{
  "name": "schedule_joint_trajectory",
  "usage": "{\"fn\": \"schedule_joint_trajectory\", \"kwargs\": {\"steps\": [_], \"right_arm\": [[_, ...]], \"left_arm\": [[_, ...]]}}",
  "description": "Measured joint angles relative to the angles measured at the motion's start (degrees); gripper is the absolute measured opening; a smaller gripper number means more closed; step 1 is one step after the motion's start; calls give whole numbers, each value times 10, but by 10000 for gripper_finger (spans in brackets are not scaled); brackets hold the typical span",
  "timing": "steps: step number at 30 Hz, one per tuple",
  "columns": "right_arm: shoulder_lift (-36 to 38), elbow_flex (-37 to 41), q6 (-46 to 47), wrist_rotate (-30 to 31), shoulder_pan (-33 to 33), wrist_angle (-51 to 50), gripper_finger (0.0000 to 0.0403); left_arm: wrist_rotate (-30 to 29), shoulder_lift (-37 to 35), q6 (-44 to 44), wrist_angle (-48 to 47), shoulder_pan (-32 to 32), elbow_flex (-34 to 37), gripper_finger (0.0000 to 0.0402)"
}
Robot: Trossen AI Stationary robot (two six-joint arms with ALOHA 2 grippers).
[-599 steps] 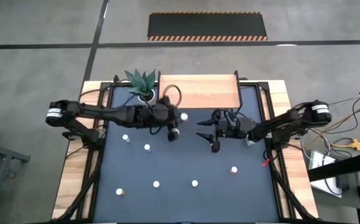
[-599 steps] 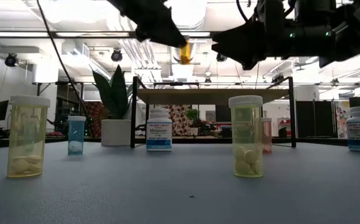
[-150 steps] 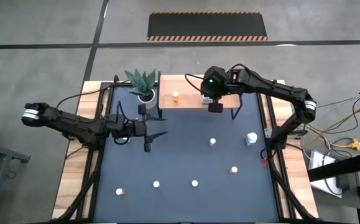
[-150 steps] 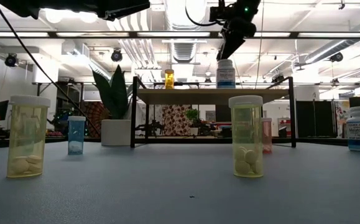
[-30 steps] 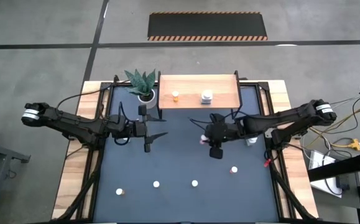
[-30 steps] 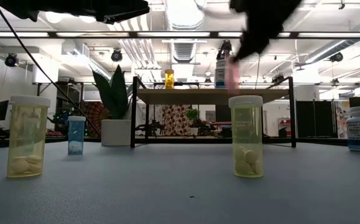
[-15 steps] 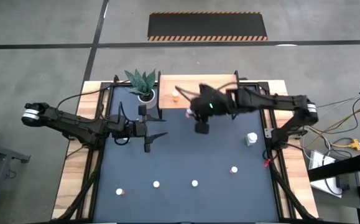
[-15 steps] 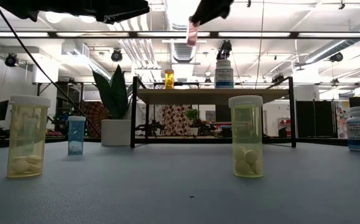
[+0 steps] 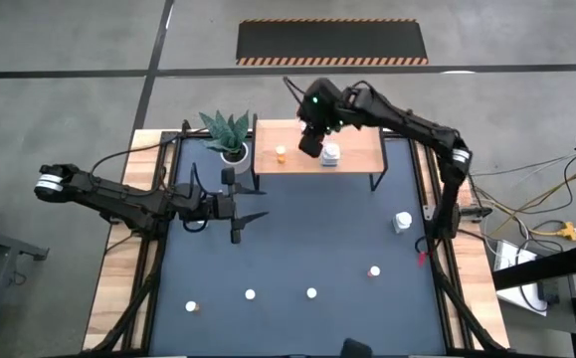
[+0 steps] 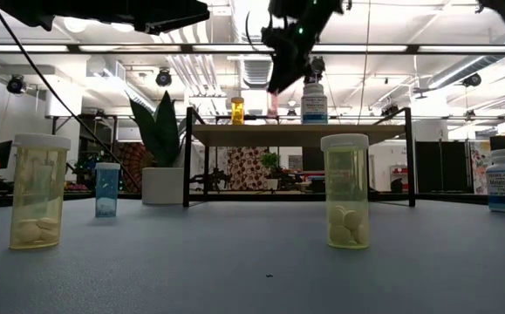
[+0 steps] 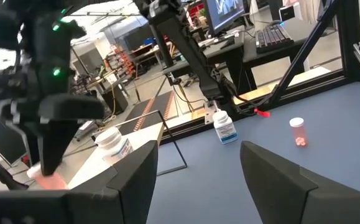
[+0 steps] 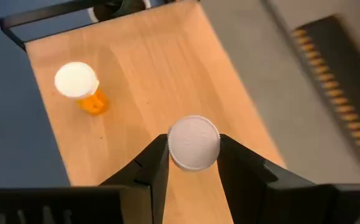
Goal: Pick and place medicine bottles onto shelf by color
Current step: Put the top pink medicine bottle on the shelf
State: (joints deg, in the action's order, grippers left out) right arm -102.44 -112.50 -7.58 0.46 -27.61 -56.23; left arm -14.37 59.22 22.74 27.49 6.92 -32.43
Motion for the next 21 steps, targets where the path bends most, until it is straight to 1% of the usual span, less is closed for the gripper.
{"fn": "schedule_joint_trajectory", "kwargs": {"steps": [2, 7, 17, 19, 21], "right_arm": [[-13, -6, 1, -20, -13, -9, 114], [-26, -6, 11, -20, -25, -9, 111], [-36, -4, 55, -18, -25, -6, 115], [-37, -3, 55, -8, -25, -6, 115], [-38, -3, 54, 17, -25, -6, 116]], "left_arm": [[0, 0, 0, 0, 0, 0, 212], [0, 0, 0, 0, 0, 0, 212], [0, 0, 0, 0, 0, 0, 212], [0, 0, 0, 0, 0, 0, 212], [0, 0, 0, 0, 0, 0, 212]]}}
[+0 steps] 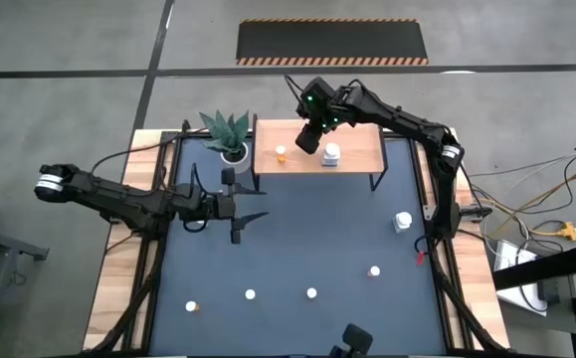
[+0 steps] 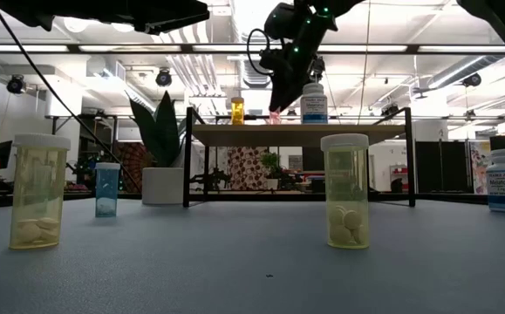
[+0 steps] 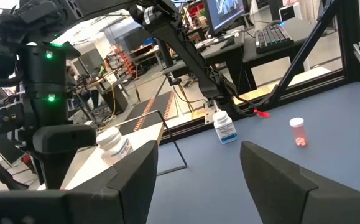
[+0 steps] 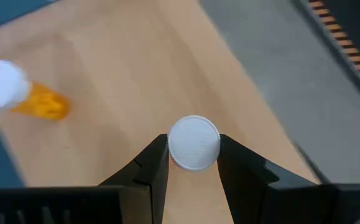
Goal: Pick and place medicine bottles onto shelf by color
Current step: Put the top pink medicine bottle on the shelf, then put the right yellow medicine bottle on the shelf
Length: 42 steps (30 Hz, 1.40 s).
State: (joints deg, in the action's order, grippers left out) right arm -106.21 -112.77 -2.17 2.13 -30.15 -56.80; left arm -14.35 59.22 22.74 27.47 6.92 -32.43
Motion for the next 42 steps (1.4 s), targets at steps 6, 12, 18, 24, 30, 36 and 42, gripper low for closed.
{"fn": "schedule_joint_trajectory", "kwargs": {"steps": [6, 12, 18, 24, 30, 36, 42], "right_arm": [[0, 0, -7, 9, 0, -4, 116], [0, 1, -8, 9, 0, -25, 116], [0, 1, -7, 8, 0, -27, 142], [0, 1, 1, 8, 0, -27, 188], [2, -10, 2, 7, 0, -31, 203], [23, -34, 1, 7, 0, -39, 203], [52, -47, 3, -22, 17, -80, 203]], "left_arm": [[0, 0, 0, 0, 0, 0, 212], [0, 0, 0, 0, 0, 0, 212], [0, 0, 0, 0, 0, 0, 212], [0, 0, 0, -1, 0, 0, 212], [0, 0, 0, -1, 0, 0, 212], [0, 0, 0, -1, 0, 0, 212], [0, 0, 0, -1, 0, 1, 212]]}}
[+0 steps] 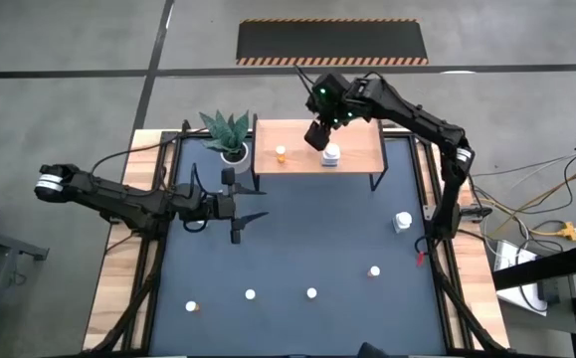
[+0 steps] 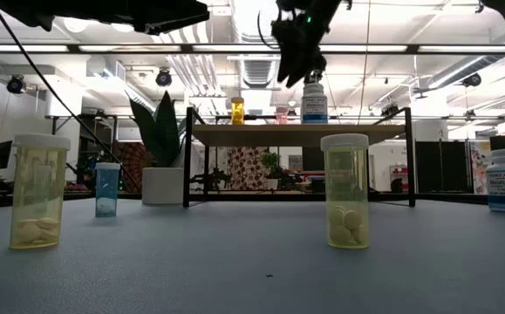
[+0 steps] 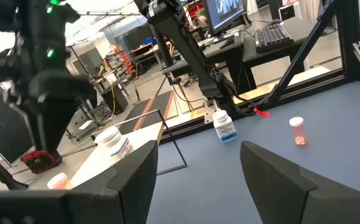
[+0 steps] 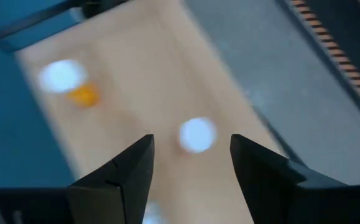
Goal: Pick and place medicine bottles onto shelf by color
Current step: Put the right yellow medicine bottle on the shelf
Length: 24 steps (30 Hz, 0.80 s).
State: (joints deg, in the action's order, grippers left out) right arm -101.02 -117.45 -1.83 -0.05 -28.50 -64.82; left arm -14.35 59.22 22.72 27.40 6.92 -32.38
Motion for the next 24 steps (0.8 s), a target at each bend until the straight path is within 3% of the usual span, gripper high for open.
{"fn": "schedule_joint_trajectory", "kwargs": {"steps": [4, 9, 15, 24], "right_arm": [[22, 5, 5, -34, 37, -28, 203], [41, 12, 9, -34, 106, -54, 203], [78, 73, 24, -33, 204, -44, 203], [166, 272, 50, 7, 339, 142, 203]], "left_arm": [[0, 0, 0, 0, 2, 0, 212], [0, 0, 0, 0, 3, 0, 212], [0, 0, -28, -3, 3, 0, 212], [4, 0, -54, -9, 3, 0, 212]]}}
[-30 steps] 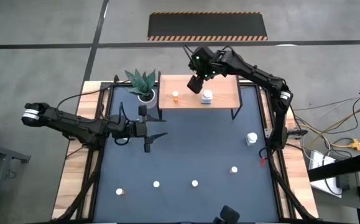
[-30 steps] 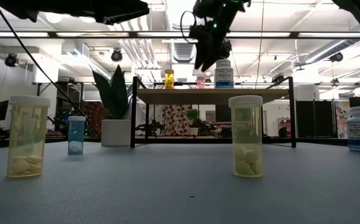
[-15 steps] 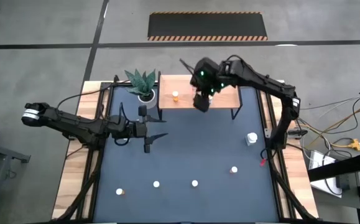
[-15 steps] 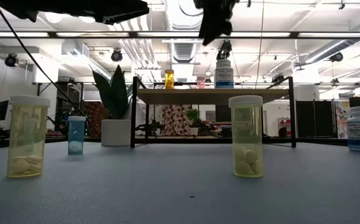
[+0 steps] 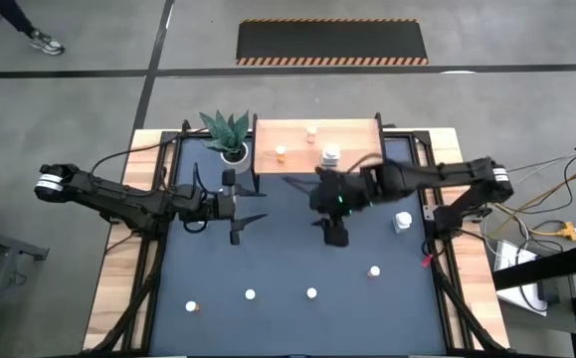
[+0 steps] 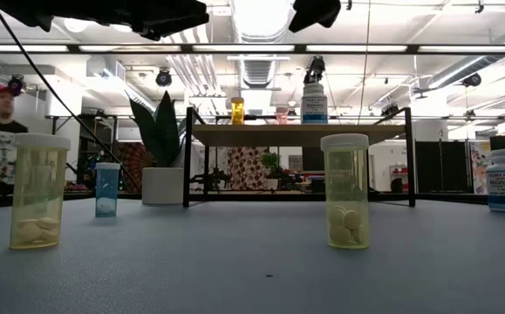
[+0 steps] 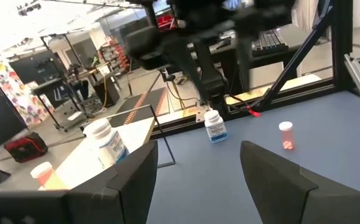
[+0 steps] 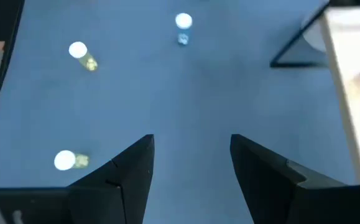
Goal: Pick and place medicine bottles onto shelf by color
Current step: Put the right yellow medicine bottle on the shelf
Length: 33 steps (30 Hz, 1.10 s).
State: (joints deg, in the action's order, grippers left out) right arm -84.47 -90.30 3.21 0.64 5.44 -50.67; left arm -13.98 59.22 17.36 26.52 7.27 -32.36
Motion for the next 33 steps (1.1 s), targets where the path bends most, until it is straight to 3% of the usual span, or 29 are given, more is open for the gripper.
{"fn": "schedule_joint_trajectory", "kwargs": {"steps": [4, 11, 20, 33], "right_arm": [[21, 83, -16, 41, 43, 94, 203], [24, 187, -34, 41, 82, 187, 203], [23, 291, -69, -123, 94, 290, 203], [-15, 397, -73, -126, 150, 513, 203]], "left_arm": [[0, 0, -14, -2, 2, 0, 212], [1, 0, -107, -68, 35, 0, 212], [2, 41, -156, -91, 135, -20, 212], [0, 101, -155, -30, 185, -71, 212]]}}
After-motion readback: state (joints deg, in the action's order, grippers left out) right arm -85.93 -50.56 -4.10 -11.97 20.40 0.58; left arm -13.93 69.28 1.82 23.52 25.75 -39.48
